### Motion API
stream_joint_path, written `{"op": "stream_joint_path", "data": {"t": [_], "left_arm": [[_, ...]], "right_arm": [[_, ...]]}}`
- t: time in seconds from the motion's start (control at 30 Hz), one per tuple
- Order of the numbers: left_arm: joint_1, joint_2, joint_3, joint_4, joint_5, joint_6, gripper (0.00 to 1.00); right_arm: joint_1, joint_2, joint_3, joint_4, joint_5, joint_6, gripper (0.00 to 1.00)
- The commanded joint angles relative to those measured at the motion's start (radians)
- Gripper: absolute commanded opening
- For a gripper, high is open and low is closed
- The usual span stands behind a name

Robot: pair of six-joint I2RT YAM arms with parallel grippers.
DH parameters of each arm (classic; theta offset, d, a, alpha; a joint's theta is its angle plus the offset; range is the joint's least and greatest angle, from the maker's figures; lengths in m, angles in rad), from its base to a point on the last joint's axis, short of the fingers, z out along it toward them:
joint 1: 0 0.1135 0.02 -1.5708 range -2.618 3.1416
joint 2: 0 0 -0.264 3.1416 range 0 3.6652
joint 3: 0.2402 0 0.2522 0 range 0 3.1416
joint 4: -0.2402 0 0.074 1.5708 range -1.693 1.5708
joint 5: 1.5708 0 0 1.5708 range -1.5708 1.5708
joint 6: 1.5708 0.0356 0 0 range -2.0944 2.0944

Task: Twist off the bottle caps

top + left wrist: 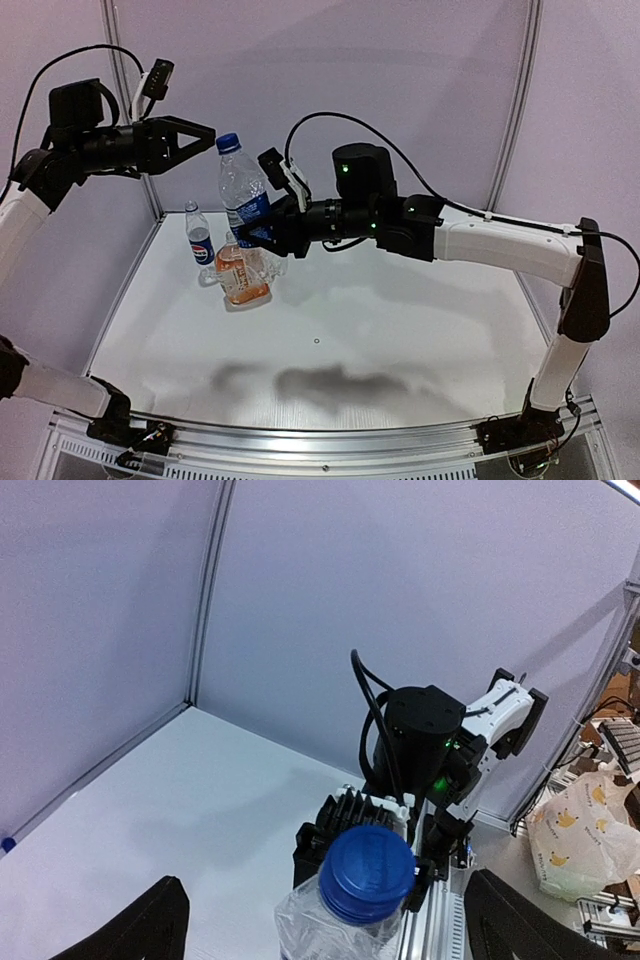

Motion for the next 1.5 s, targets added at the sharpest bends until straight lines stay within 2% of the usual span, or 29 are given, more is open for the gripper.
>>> {"op": "stream_joint_path", "data": {"t": [0.0, 0.4, 0.87, 0.97, 1.07, 1.17, 1.47], "left_arm": [[0.001, 0.015, 0.035, -0.005, 0.071, 0.02, 0.93], [-0.02, 0.034, 0.035, -0.027, 0.086, 0.032, 0.81], [-0.051, 0.051, 0.044, -0.021, 0.071, 0.026, 0.54], [-0.051, 0.048, 0.043, -0.022, 0.062, 0.025, 0.53], [-0.051, 0.041, 0.046, -0.023, 0.048, 0.024, 0.61], [-0.051, 0.034, 0.047, -0.028, 0.037, 0.028, 0.63], [-0.05, 0.042, 0.046, -0.046, 0.042, 0.035, 0.47]], "right_arm": [[0.006, 0.027, 0.035, 0.012, -0.113, 0.04, 0.36], [0.006, 0.056, 0.086, -0.049, -0.144, 0.039, 0.35], [0.007, 0.091, 0.14, -0.089, -0.174, 0.034, 0.34], [0.006, 0.094, 0.141, -0.09, -0.175, 0.036, 0.34], [0.007, 0.099, 0.144, -0.097, -0.177, 0.034, 0.33], [0.006, 0.099, 0.144, -0.1, -0.177, 0.033, 0.33], [0.006, 0.104, 0.151, -0.104, -0.176, 0.028, 0.32]]}}
